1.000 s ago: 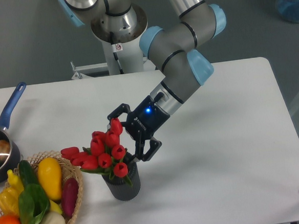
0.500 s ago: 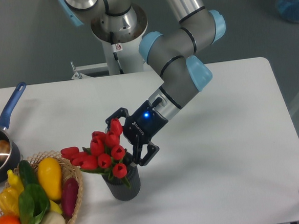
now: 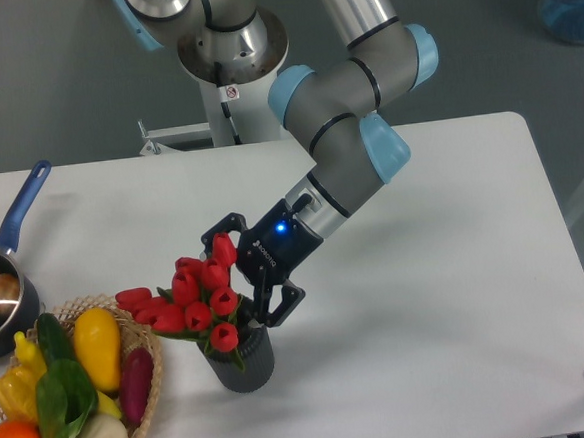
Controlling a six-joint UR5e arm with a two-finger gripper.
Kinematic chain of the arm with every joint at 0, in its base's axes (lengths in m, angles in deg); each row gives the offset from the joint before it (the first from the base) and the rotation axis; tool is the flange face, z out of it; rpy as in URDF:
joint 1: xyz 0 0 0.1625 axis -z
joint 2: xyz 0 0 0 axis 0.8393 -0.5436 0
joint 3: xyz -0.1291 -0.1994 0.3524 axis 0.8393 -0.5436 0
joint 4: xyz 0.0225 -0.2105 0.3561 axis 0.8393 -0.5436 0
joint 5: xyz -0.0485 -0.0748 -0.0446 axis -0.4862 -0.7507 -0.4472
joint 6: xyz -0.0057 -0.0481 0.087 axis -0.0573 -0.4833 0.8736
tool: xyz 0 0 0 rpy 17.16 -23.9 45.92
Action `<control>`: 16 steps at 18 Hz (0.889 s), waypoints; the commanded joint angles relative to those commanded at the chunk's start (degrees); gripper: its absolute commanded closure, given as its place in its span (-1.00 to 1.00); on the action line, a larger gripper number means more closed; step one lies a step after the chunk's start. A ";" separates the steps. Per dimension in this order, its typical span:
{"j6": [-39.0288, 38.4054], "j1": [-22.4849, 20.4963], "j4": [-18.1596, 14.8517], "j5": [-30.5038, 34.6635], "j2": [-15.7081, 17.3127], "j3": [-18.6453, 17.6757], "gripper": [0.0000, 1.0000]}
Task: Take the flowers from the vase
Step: 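Lower the open gripper around the tulip stems at the vase rim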
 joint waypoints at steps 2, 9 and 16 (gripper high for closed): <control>0.00 0.00 0.09 0.00 0.09 -0.09 -1.00; 0.18 -0.09 0.09 0.00 -0.52 0.17 -1.00; 0.18 0.00 0.09 0.00 -0.79 0.17 -1.00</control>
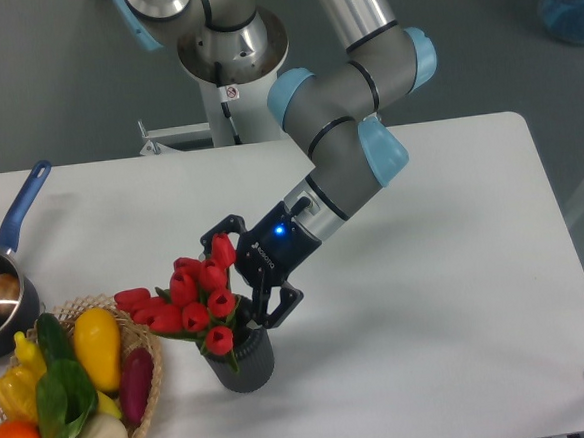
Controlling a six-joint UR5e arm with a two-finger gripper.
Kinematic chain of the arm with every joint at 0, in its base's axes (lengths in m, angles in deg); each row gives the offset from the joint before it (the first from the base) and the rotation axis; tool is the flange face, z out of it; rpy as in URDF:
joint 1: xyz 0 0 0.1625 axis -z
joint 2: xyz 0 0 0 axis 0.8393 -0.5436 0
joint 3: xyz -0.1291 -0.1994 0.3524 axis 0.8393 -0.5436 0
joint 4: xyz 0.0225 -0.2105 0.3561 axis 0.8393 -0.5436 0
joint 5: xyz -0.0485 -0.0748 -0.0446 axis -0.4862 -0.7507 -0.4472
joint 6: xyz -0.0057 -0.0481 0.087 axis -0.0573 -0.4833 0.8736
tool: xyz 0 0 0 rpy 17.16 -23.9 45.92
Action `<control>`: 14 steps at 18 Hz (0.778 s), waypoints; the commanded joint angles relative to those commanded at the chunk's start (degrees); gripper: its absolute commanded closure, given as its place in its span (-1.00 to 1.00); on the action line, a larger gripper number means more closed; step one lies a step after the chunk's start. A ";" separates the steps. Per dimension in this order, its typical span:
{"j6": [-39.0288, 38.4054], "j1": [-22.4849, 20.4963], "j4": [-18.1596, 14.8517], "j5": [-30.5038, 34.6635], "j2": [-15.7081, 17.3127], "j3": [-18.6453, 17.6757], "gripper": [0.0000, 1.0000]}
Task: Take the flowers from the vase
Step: 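Lower the open gripper around the tulip stems at the vase rim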
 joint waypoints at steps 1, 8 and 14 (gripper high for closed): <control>0.00 -0.09 0.00 0.00 -0.09 0.09 -1.00; 0.00 -0.09 0.00 0.09 0.00 0.35 -1.00; -0.18 -0.09 0.00 0.09 0.18 0.26 -0.56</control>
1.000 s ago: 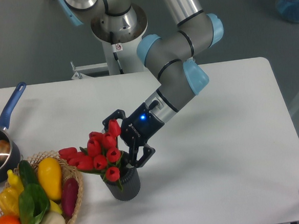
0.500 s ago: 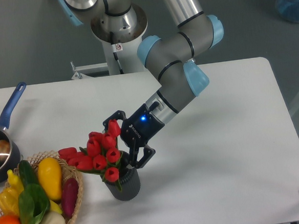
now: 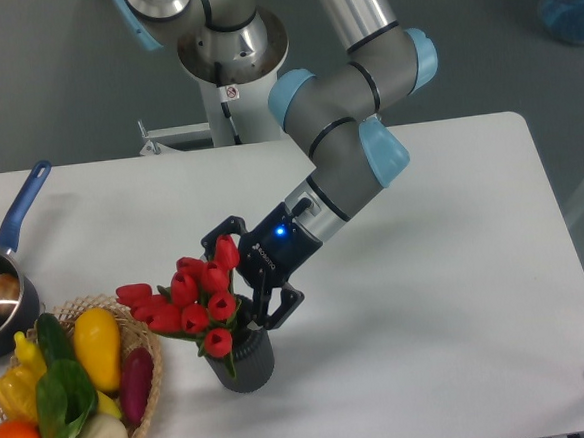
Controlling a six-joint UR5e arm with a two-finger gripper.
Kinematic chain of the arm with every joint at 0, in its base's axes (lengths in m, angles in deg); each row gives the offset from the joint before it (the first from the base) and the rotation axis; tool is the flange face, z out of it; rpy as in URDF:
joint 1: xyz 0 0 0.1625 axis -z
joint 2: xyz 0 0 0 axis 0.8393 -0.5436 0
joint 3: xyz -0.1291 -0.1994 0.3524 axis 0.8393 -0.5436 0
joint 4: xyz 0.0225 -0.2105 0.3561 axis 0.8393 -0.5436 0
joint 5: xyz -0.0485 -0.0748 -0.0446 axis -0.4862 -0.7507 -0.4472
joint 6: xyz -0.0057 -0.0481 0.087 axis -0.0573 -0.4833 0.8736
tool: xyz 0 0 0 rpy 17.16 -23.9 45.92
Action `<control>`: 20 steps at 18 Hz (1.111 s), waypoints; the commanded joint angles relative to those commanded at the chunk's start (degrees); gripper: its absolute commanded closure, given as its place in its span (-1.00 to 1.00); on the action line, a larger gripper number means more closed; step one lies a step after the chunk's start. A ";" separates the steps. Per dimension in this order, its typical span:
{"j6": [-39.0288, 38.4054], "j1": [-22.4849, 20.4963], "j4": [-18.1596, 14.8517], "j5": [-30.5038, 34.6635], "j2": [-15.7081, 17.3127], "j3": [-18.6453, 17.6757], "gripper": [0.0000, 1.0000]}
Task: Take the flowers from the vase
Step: 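Adjust the gripper position around the tulip stems, pushing the bouquet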
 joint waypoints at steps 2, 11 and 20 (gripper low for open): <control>0.00 -0.09 0.00 0.09 0.00 0.00 -0.45; 0.18 -0.35 0.00 0.09 -0.09 -0.09 -0.22; 0.70 -1.32 0.00 0.35 0.00 -0.61 -1.00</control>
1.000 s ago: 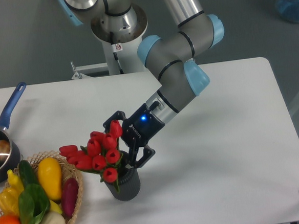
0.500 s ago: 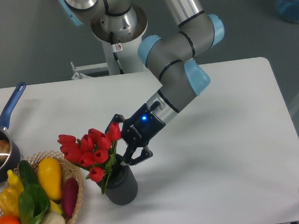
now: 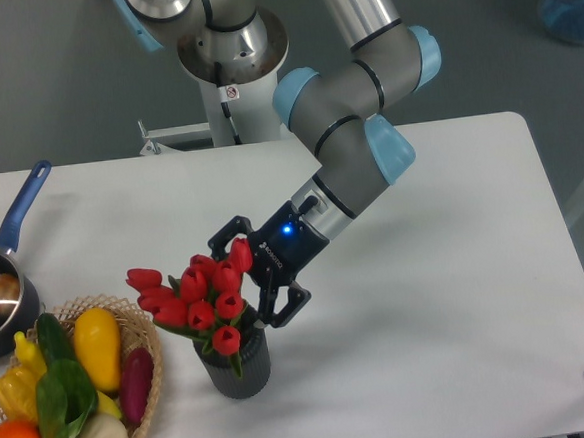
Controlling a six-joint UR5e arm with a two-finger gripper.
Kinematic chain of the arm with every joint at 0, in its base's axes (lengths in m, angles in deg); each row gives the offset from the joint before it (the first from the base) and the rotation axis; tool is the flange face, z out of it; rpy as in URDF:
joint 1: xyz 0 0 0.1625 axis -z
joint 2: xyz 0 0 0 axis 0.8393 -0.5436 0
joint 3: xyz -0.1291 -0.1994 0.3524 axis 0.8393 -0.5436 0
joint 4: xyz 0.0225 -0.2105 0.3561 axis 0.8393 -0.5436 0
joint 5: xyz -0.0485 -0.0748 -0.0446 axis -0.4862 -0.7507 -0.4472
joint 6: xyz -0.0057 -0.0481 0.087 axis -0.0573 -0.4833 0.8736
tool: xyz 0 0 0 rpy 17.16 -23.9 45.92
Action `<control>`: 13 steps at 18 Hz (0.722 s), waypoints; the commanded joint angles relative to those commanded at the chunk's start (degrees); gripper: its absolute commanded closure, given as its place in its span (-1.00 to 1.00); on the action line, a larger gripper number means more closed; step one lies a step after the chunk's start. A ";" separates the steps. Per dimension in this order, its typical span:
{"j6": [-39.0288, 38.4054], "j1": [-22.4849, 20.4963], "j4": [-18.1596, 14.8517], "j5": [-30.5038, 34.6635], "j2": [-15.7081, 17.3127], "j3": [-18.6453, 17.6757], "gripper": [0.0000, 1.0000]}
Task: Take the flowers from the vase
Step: 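Adjust the gripper position around the tulip stems, pushing the bouquet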
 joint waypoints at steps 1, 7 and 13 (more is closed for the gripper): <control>0.00 -0.09 0.00 0.00 0.00 -0.18 -1.00; -0.61 0.00 0.00 -2.19 0.35 -1.58 -1.00; -0.35 0.35 0.09 -7.90 0.44 -2.90 -1.00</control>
